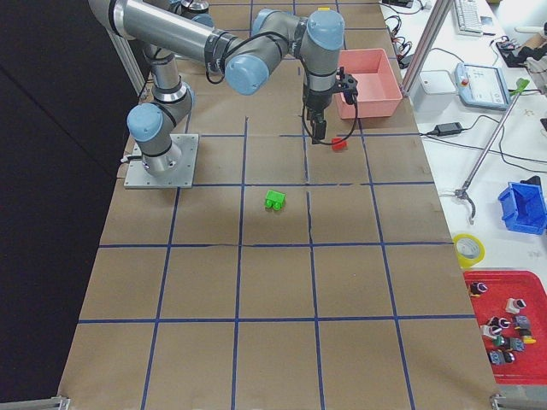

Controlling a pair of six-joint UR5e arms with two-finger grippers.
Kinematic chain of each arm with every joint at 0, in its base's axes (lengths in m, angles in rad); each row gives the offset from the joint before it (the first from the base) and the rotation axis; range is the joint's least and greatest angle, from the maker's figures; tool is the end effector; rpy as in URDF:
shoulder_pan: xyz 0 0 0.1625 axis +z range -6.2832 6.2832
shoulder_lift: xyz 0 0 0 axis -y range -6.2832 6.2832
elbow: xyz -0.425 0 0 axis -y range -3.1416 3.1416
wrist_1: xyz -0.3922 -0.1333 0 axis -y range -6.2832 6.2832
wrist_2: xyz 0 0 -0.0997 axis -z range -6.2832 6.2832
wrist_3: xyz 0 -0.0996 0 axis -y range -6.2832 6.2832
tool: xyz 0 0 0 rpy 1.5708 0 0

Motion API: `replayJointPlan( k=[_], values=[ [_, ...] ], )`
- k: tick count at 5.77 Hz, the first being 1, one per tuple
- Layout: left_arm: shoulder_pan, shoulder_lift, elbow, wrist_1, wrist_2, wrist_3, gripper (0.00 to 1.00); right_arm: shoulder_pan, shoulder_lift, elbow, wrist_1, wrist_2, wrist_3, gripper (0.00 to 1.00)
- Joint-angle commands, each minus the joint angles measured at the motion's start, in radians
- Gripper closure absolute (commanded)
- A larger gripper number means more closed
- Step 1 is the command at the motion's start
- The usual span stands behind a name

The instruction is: Put all blocks into box

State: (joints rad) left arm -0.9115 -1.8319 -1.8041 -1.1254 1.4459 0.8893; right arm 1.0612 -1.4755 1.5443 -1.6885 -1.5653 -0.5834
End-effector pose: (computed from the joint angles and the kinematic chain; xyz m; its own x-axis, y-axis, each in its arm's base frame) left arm 0.2215 -0.5237 0.2834 -0.9669 0.2272 0.1164 0.2208 0.9731 -0.0658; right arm -0.1447 -0.5333 0.4640 -0.9971 -0.0734 0.0223 -0.0743 0.9963 -0.0438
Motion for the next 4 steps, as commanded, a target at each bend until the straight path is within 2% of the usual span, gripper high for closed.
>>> replayJointPlan(
  k=[1, 2, 4],
  values=[
    [-0.001, -0.033, -0.083, 0.129, 0.004, 0.000, 0.02, -0.082, 0.004, 0.133, -0.126, 0.008, 0.004, 0.01],
    [-0.001, -0.046, -0.168, 0.291, 0.010, 0.007, 0.01, -0.095, 0.006, 0.166, -0.129, 0.004, 0.007, 0.01],
    [-0.001, -0.046, -0.211, 0.325, 0.010, 0.014, 0.01, -0.136, 0.085, 0.200, -0.216, 0.016, 0.027, 0.00]
  ],
)
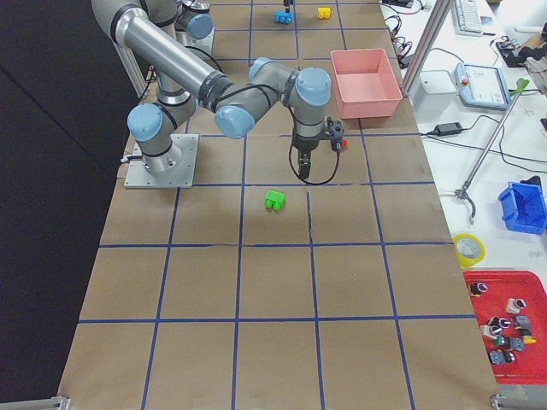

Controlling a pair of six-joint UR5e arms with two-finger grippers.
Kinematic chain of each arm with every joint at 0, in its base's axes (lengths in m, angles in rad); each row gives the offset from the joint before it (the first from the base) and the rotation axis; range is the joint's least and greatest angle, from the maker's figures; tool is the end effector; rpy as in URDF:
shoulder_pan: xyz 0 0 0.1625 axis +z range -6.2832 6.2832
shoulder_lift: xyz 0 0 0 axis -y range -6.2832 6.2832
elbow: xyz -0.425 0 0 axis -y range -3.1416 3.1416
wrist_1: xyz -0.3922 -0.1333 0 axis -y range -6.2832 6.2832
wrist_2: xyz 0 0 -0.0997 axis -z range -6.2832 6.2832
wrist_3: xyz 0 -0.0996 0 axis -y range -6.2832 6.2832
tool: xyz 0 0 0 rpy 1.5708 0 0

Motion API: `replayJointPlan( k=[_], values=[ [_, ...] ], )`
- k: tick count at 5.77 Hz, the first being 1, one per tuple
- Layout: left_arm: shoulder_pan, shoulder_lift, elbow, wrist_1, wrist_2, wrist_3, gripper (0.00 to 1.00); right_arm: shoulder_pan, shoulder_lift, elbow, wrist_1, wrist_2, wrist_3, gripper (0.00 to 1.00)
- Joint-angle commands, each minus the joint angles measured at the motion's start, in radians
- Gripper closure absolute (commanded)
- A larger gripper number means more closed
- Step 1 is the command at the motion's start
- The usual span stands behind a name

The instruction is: Put all blocks into box

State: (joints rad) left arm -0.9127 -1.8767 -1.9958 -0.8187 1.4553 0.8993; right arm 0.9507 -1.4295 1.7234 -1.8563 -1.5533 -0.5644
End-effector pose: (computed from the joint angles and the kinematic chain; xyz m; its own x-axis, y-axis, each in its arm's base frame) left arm 0.2046 -0.5014 0.2092 -0.9686 0.2425 0.0551 0.2360 0.9662 -0.1034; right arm -0.2005 -0.5131 0.3692 -0.9983 0.0557 -0.0193 0.0558 0.9984 -0.0023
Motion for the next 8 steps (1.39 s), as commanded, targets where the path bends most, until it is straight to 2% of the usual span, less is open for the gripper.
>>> replayJointPlan(
  k=[1, 2, 3, 4, 5, 6, 8],
  values=[
    [0.000, 0.001, -0.049, 0.021, 0.000, 0.006, 0.01, -0.055, 0.084, 0.054, -0.050, -0.011, 0.008, 0.00],
    [0.000, -0.004, -0.063, 0.035, 0.000, 0.015, 0.01, -0.055, 0.081, 0.088, -0.053, -0.005, 0.008, 0.02],
    [0.000, -0.013, -0.064, 0.035, 0.020, 0.016, 0.01, -0.055, 0.060, 0.152, -0.129, -0.052, 0.176, 0.14],
    [0.002, -0.022, -0.064, 0.056, 0.061, 0.029, 0.01, -0.050, 0.014, 0.238, -0.270, -0.165, 0.293, 0.15],
    [0.002, -0.025, -0.064, 0.056, 0.063, 0.030, 0.01, -0.047, 0.006, 0.337, -0.414, -0.156, 0.296, 0.15],
    [0.002, -0.028, -0.069, 0.058, 0.060, 0.026, 0.04, -0.041, 0.007, 0.381, -0.467, -0.137, 0.290, 0.15],
    [0.000, -0.033, -0.063, 0.065, 0.053, 0.021, 0.04, -0.010, 0.026, 0.392, -0.449, 0.025, 0.204, 0.15]
  ],
)
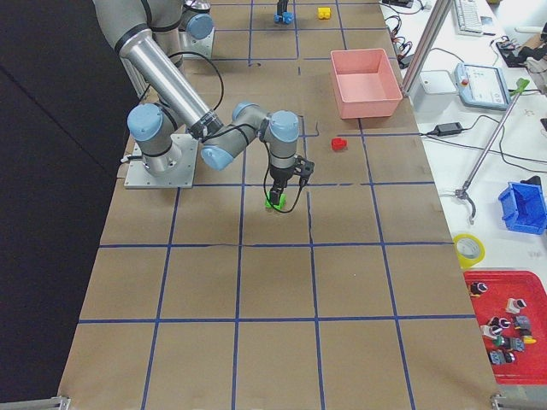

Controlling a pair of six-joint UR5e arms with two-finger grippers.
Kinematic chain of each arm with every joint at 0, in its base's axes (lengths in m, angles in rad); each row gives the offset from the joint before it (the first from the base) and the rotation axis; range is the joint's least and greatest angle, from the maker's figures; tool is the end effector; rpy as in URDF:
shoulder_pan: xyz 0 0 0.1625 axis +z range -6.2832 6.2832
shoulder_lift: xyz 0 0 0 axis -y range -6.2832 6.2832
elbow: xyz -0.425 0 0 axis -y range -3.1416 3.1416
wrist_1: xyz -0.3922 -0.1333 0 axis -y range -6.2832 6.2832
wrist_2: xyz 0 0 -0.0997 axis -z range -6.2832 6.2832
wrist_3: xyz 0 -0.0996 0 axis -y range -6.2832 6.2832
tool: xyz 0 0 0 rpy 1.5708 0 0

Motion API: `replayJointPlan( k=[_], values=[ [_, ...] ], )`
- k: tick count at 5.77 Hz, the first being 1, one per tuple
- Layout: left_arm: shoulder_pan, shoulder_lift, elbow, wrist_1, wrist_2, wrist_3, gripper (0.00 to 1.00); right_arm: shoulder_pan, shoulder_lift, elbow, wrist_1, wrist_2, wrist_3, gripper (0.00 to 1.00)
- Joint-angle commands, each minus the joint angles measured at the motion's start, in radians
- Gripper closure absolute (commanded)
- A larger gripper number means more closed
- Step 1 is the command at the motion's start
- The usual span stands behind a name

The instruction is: Put all blocks into box

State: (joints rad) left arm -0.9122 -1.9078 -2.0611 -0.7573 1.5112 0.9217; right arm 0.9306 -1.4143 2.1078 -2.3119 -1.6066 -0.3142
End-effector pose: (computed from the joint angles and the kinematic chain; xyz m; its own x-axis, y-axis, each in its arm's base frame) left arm 0.1985 -0.4840 0.1741 -0.9644 0.2603 0.0470 0.2586 0.9652 -0.0391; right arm -0.1780 -0.4562 0.2369 -0.9457 0.3215 0.0487 0.3201 0.9468 -0.0342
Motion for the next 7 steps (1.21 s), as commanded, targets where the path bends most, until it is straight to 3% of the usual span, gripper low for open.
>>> replayJointPlan(
  k=[1, 4, 7],
  values=[
    [-0.004, -0.002, 0.006, 0.006, -0.005, -0.003, 0.09, 0.008, 0.050, 0.006, 0.005, 0.106, -0.112, 0.14],
    [-0.005, -0.002, 0.010, 0.007, -0.017, -0.004, 0.28, -0.004, 0.077, -0.005, -0.010, 0.052, -0.145, 0.14],
    [-0.008, 0.003, 0.031, 0.004, -0.022, 0.008, 0.71, -0.024, 0.077, 0.000, -0.004, -0.007, -0.143, 0.14]
  ],
)
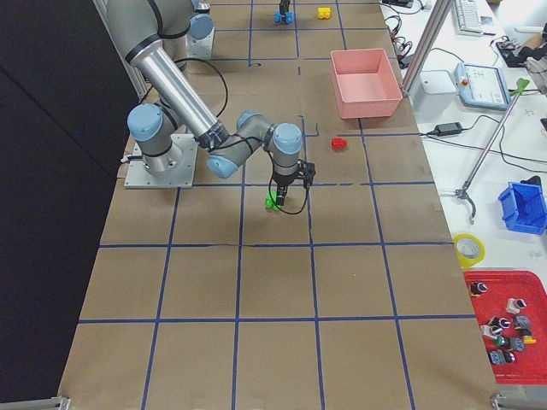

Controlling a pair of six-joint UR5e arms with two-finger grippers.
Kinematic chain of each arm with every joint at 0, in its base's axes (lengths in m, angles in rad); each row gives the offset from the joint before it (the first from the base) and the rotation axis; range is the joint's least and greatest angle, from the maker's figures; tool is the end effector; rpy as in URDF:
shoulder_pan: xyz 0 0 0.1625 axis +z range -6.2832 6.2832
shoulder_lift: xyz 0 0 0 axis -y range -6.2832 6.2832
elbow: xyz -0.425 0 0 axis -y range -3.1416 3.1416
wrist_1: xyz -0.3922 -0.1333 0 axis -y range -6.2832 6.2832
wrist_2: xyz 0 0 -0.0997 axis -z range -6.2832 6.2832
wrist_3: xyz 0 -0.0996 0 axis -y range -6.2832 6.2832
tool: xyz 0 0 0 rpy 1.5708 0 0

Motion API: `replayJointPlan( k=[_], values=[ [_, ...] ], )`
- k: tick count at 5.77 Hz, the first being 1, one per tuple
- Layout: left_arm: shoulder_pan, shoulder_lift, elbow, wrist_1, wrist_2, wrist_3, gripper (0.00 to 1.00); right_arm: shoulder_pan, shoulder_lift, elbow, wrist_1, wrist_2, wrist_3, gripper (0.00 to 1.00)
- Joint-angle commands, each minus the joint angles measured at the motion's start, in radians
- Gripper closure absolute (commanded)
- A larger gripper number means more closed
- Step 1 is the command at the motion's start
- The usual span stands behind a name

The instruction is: Put all blocks into box

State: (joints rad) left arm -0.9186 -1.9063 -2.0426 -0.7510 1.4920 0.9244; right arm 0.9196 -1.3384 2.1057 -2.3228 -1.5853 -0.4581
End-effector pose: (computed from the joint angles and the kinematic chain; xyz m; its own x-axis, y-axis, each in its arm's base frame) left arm 0.1986 -0.4926 0.1824 -0.9620 0.2704 0.0374 0.2674 0.9610 -0.0704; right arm -0.1851 -0.4604 0.2027 -0.9814 0.1917 0.0062 0.1918 0.9812 0.0201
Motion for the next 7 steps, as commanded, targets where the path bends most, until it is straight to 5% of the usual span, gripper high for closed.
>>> replayJointPlan(
  k=[1, 4, 7],
  values=[
    [-0.050, 0.021, 0.072, -0.017, -0.007, 0.001, 0.82, -0.030, 0.008, 0.002, 0.011, -0.038, 0.001, 0.14],
    [-0.131, 0.021, 0.516, -0.539, -0.007, -0.099, 0.87, -0.030, 0.012, 0.013, 0.016, -0.036, 0.004, 0.14],
    [-0.399, -0.049, 0.686, -0.617, -0.007, -0.553, 0.87, -0.028, 0.013, 0.031, 0.014, -0.036, 0.004, 0.13]
  ],
)
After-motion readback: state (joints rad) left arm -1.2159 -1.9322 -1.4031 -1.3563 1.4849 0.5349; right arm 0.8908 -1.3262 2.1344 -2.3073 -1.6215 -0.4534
